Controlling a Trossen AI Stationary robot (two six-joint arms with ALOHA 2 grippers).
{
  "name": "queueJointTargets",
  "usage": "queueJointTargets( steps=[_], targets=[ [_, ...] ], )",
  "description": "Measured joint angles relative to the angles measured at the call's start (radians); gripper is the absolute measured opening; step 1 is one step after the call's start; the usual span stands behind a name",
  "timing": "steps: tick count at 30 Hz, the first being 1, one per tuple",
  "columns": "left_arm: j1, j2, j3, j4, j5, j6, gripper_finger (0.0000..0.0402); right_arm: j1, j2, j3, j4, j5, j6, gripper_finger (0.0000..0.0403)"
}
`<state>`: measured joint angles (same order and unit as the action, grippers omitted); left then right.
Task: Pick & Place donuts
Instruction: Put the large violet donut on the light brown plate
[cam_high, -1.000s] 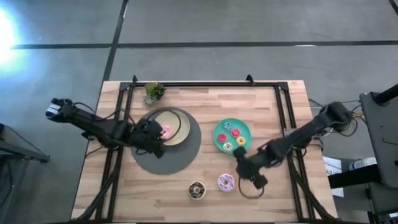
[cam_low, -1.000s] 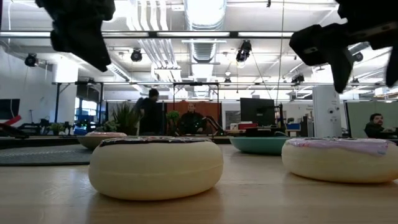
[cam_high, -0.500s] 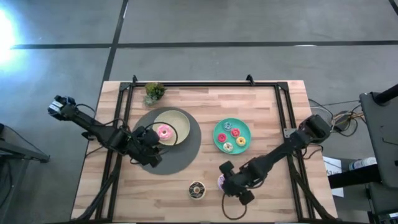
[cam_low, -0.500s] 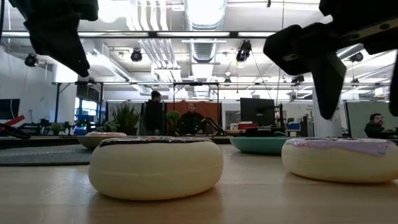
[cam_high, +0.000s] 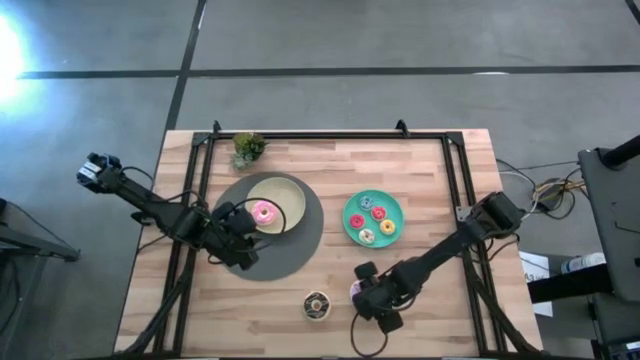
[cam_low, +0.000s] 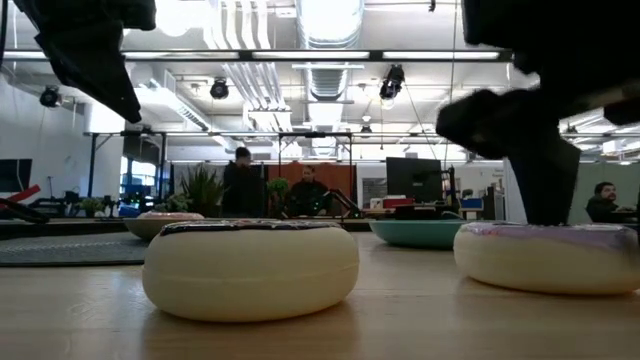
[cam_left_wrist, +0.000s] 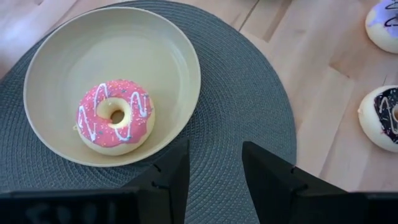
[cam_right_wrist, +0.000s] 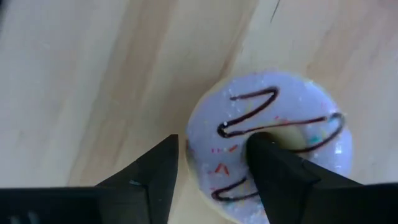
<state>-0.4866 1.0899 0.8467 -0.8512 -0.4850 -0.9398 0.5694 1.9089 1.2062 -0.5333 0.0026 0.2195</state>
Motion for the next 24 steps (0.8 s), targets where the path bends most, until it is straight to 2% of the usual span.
queueJointTargets(
  steps=[8, 13, 18, 21, 24],
  targets=[
    [0.000, -0.009, 0.000, -0.022, 0.000, -0.020, 0.0122, -0.006, 0.023, 0.005, -0.013, 0.004, 0.025, 0.0133],
    [-0.006, -0.015, 0.000, -0.035, 0.006, -0.042, 0.0122, -0.062, -0.041, 0.032, -0.082, 0.085, 0.013, 0.0075],
    [-0.035, -0.017, 0.000, -0.043, 0.008, -0.074, 0.0122, -0.202, -0.114, 0.074, -0.107, 0.094, -0.088, 0.0030],
    [-0.074, -0.020, 0.000, -0.046, -0.006, -0.122, 0.0122, -0.327, -0.121, 0.129, -0.097, 0.084, -0.114, 0.0026],
    [-0.124, -0.024, 0.000, -0.052, -0.050, -0.195, 0.0122, -0.462, -0.095, 0.200, -0.035, 0.009, -0.124, 0.0030]
  ],
)
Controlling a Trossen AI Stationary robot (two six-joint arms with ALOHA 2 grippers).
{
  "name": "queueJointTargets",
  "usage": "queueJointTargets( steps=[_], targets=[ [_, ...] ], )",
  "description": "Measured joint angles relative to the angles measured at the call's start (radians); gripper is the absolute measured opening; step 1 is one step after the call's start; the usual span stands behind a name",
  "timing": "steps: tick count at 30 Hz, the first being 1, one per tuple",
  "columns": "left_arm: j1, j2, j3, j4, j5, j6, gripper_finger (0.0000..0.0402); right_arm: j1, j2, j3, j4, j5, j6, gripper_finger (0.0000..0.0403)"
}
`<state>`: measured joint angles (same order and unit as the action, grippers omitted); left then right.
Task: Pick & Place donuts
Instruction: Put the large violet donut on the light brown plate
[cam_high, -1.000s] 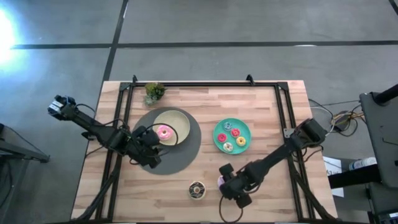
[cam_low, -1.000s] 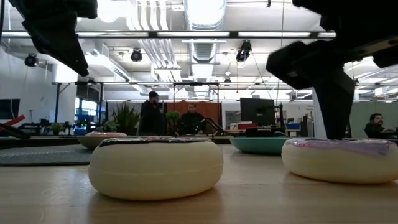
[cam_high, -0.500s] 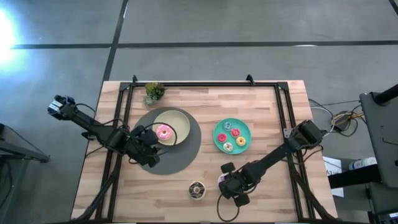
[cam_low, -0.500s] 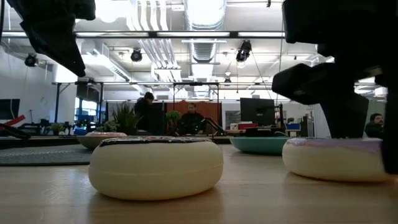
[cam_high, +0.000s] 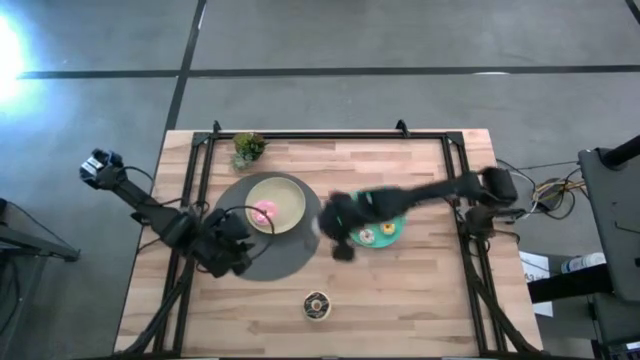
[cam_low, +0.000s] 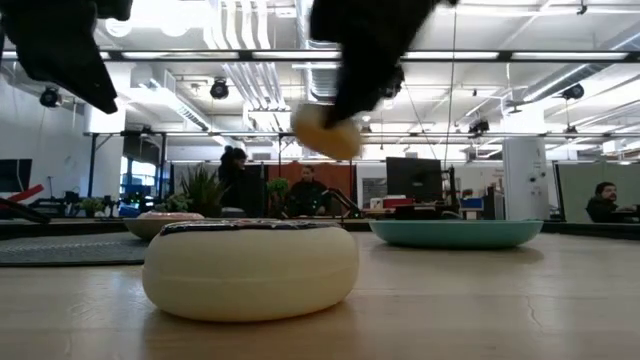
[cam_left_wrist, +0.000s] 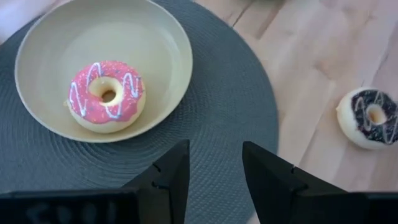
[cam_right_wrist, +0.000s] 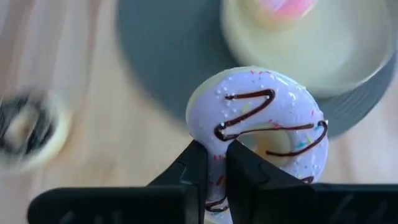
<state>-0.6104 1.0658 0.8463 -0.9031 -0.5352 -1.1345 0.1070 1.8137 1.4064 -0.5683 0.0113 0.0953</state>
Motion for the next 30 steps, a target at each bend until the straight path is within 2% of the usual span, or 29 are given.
queueJointTargets(
  steps=[4, 10, 14, 20, 21, 25, 30],
  targets=[
    [-0.063, -0.001, 0.000, -0.035, -0.062, -0.135, 0.0122, -0.123, 0.091, 0.132, 0.046, -0.095, -0.058, 0.0036],
    [-0.131, -0.008, 0.000, -0.085, -0.159, -0.339, 0.0122, -0.214, 0.333, 0.430, -0.002, -0.213, -0.166, 0.0038],
    [-0.142, -0.015, 0.000, -0.085, -0.223, -0.395, 0.0122, -0.263, 0.499, 0.647, -0.086, -0.219, -0.205, 0.0038],
    [-0.142, -0.026, 0.000, -0.085, -0.286, -0.411, 0.0122, -0.320, 0.680, 0.920, -0.233, -0.222, -0.220, 0.0038],
    [-0.142, -0.027, 0.000, -0.085, -0.298, -0.411, 0.0122, -0.325, 0.707, 0.950, -0.247, -0.223, -0.213, 0.0038],
    [-0.140, -0.034, 0.000, -0.087, -0.323, -0.411, 0.0122, -0.329, 0.732, 0.923, -0.228, -0.229, -0.204, 0.0046],
    [-0.141, -0.039, 0.000, -0.089, -0.334, -0.411, 0.0122, -0.330, 0.737, 0.928, -0.189, -0.211, -0.201, 0.0093]
  ],
)
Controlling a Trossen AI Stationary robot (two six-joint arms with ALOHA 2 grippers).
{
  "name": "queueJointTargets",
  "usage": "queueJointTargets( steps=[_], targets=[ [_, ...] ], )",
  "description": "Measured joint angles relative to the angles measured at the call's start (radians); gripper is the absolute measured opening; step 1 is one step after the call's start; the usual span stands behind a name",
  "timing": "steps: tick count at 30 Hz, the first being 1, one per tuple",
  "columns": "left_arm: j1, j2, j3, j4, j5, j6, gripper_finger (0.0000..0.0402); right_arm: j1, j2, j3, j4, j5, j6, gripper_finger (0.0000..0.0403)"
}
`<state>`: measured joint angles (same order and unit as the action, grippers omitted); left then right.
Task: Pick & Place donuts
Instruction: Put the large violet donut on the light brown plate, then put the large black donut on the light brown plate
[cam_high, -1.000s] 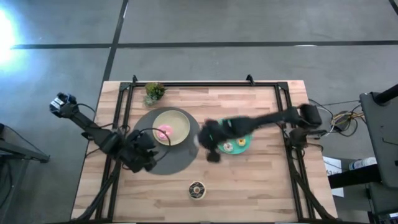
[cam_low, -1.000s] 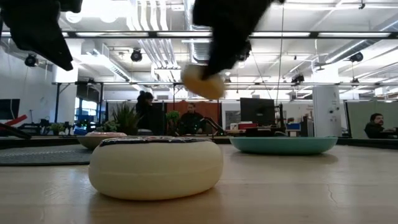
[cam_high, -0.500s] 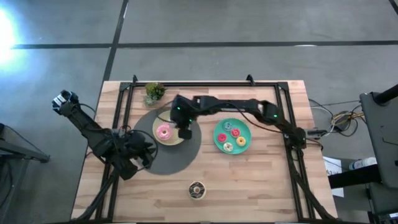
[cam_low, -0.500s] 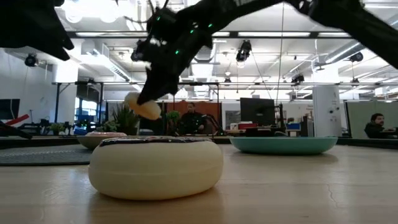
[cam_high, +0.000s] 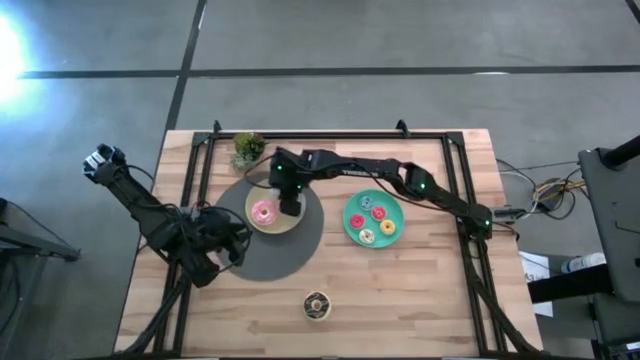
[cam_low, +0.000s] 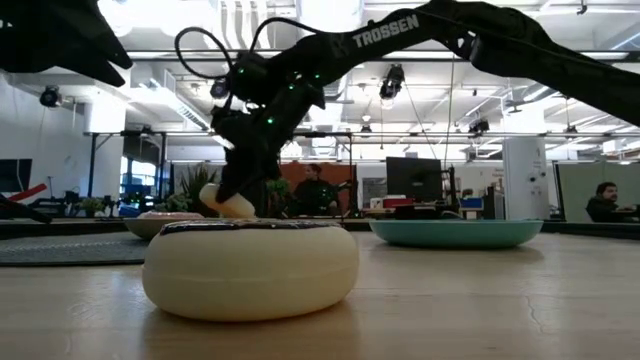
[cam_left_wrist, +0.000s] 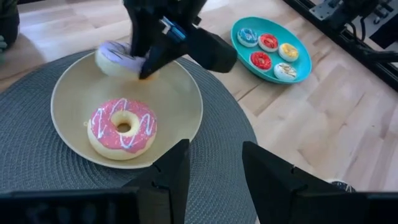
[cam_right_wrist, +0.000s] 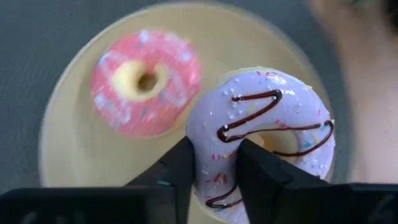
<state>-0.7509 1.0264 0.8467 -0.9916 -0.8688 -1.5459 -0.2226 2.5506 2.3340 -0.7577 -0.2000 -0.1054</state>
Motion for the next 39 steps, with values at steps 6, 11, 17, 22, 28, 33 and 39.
queueJointTargets(
  steps=[6, 11, 17, 22, 28, 33, 39],
  targets=[
    [0.001, -0.001, 0.000, -0.005, -0.007, 0.000, 0.0122, 0.000, -0.003, 0.001, 0.029, 0.042, 0.000, 0.0171],
    [0.001, -0.001, 0.000, -0.007, -0.008, 0.000, 0.0122, -0.001, 0.001, 0.001, -0.102, 0.032, 0.054, 0.0211],
    [0.001, -0.001, 0.000, -0.008, -0.008, 0.000, 0.0122, 0.002, -0.051, -0.001, -0.106, 0.064, 0.050, 0.0221],
    [0.001, -0.002, 0.000, -0.011, -0.008, 0.000, 0.0122, 0.003, -0.137, 0.003, -0.164, 0.068, 0.013, 0.0221],
    [0.001, -0.002, 0.000, -0.016, -0.008, 0.008, 0.0122, 0.060, -0.180, -0.001, -0.391, -0.032, -0.163, 0.0221],
    [0.001, -0.002, 0.000, -0.022, -0.008, 0.025, 0.0122, 0.149, -0.249, -0.091, -0.370, -0.105, -0.173, 0.0221],
    [0.000, -0.002, -0.001, -0.028, -0.008, 0.032, 0.0122, 0.285, -0.385, -0.271, -0.276, 0.006, -0.151, 0.0210]
  ],
)
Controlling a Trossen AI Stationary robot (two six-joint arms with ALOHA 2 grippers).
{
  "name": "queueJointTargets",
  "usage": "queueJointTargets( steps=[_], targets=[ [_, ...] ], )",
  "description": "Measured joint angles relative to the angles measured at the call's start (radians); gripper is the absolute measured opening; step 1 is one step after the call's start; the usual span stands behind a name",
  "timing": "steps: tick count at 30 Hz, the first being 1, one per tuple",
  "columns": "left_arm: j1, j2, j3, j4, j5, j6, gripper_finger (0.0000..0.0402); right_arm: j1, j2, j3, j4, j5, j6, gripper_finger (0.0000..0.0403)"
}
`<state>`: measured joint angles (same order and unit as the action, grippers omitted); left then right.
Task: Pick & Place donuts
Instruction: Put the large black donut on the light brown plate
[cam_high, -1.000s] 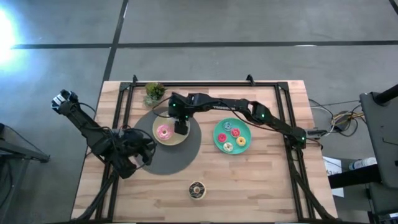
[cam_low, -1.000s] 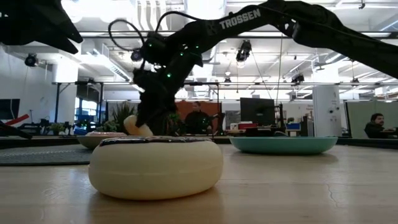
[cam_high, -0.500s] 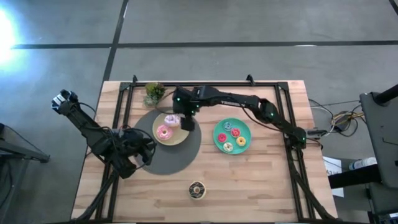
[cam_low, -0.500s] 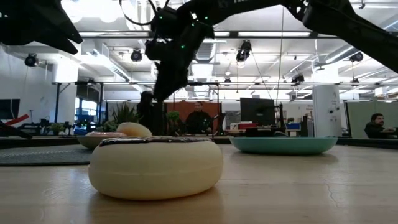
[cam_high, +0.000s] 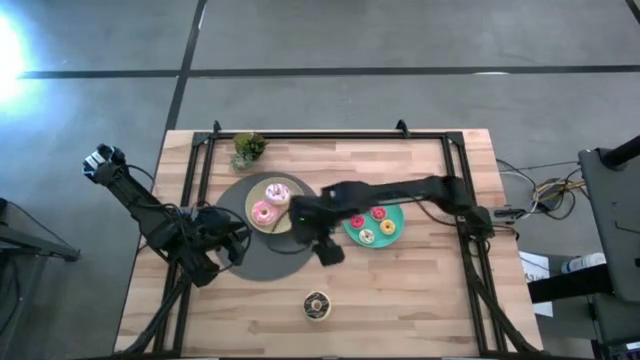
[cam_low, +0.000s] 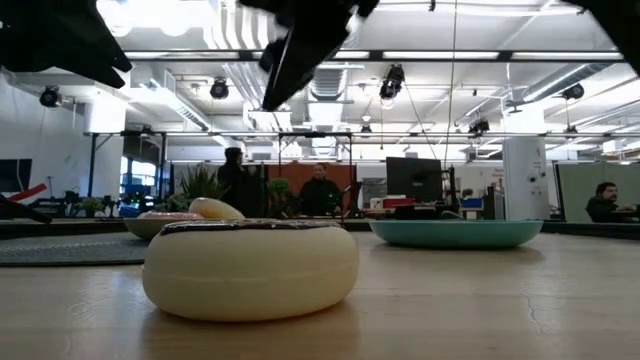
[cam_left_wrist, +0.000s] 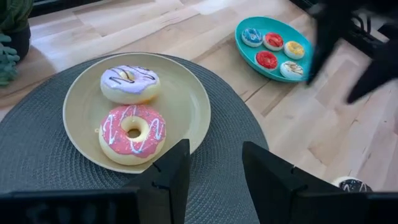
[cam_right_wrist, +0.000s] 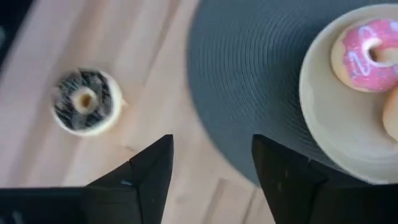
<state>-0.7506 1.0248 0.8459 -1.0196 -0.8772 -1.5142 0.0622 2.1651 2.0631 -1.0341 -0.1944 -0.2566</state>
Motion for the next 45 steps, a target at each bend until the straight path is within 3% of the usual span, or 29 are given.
queueJointTargets(
  steps=[8, 14, 20, 24, 31, 38, 45],
  targets=[
    [0.001, 0.000, 0.000, -0.003, 0.000, 0.072, 0.0122, 0.142, -0.308, -0.450, 0.244, 0.156, 0.273, 0.0188],
    [0.001, 0.000, -0.001, -0.003, 0.000, 0.117, 0.0122, 0.314, -0.337, -0.586, 0.347, 0.170, 0.229, 0.0193],
    [0.001, 0.000, -0.001, 0.000, 0.037, 0.095, 0.0122, 0.391, -0.283, -0.585, 0.405, 0.170, 0.242, 0.0217],
    [0.003, 0.000, -0.001, 0.011, 0.027, 0.029, 0.0122, 0.392, -0.232, -0.581, 0.496, 0.171, 0.156, 0.0240],
    [0.006, 0.000, -0.001, 0.017, 0.021, -0.027, 0.0122, 0.398, -0.085, -0.474, 0.543, 0.143, 0.076, 0.0266],
    [0.007, 0.001, -0.001, 0.020, 0.021, -0.058, 0.0122, 0.397, 0.035, -0.371, 0.510, 0.113, 0.079, 0.0256],
    [0.007, 0.002, -0.001, 0.021, 0.025, -0.055, 0.0122, 0.396, 0.060, -0.346, 0.498, 0.112, 0.086, 0.0234]
  ],
)
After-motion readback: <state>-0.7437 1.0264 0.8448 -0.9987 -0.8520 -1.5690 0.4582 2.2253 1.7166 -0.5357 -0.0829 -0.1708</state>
